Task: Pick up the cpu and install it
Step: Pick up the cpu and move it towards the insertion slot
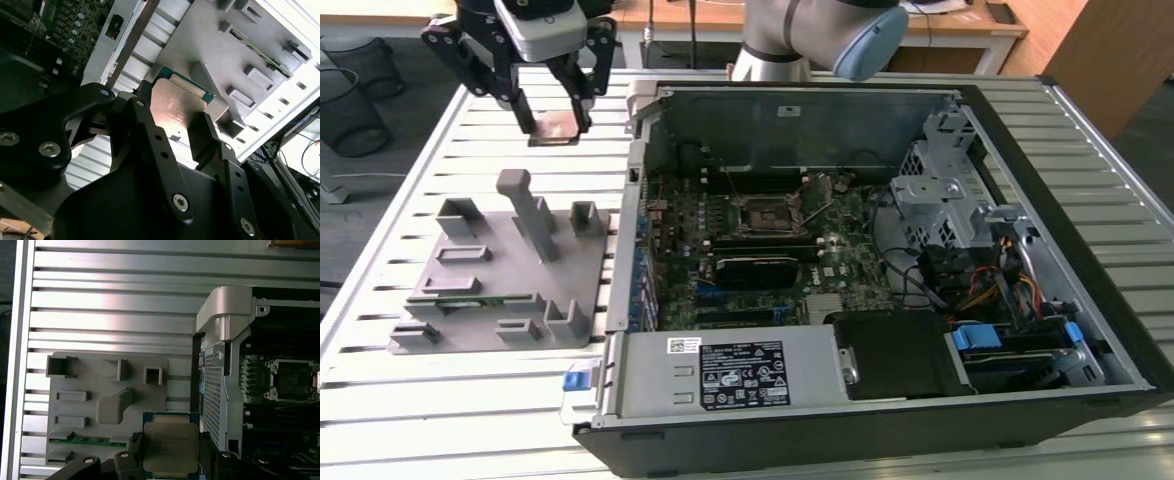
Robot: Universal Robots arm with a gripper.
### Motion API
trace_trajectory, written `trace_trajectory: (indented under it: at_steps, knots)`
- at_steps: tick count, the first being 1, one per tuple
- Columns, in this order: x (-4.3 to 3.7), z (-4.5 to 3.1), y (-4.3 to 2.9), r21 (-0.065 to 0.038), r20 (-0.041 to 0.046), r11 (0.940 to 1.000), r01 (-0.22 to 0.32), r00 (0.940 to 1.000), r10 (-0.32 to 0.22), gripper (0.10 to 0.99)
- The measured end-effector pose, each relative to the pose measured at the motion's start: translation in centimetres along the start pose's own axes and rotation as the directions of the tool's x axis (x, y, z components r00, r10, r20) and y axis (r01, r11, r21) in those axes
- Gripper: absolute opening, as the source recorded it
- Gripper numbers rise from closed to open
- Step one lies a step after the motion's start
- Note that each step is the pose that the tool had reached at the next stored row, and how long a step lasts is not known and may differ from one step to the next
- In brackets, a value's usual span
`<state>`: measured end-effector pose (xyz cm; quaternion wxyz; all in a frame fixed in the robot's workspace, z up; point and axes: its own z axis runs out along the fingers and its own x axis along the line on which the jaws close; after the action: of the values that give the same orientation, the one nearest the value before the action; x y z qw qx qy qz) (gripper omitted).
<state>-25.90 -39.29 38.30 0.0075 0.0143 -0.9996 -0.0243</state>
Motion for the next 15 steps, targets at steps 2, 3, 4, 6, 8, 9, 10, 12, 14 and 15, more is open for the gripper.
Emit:
trace_trajectory:
  at_steps: [2,3,4,6,8,9,10,12,14,15]
  knots:
    - [-0.17,0.0,-0.01,0.0,0.0,1.0,0.0,1.0,0.0,0.537]
    - [-0.25,-0.01,-0.01,0.0,0.0,1.0,0.0,1.0,0.0,0.537]
    - [-0.33,-0.01,-0.01,0.0,0.0,1.0,0.0,1.0,0.0,0.537]
    - [-0.5,-0.01,-0.01,0.0,0.0,1.0,0.0,1.0,0.0,0.537]
    - [-0.68,-0.01,-0.02,0.0,-0.0001,1.0,0.0,1.0,0.0,0.537]
    - [-0.77,-0.01,-0.02,0.0,0.0,1.0,0.0,1.0,0.0,0.537]
    - [-0.85,-0.02,-0.02,0.0,0.0,1.0,0.0,1.0,0.0,0.537]
    - [-1.02,-0.02,-0.03,0.0,0.0,1.0,0.0,1.0,0.0,0.537]
    - [-1.17,-0.02,-0.03,0.0,0.0,1.0,0.0,1.0,0.0,0.537]
    - [-1.25,-0.02,-0.04,0.0,0.0,1.0,0.0,1.0,0.0,0.537]
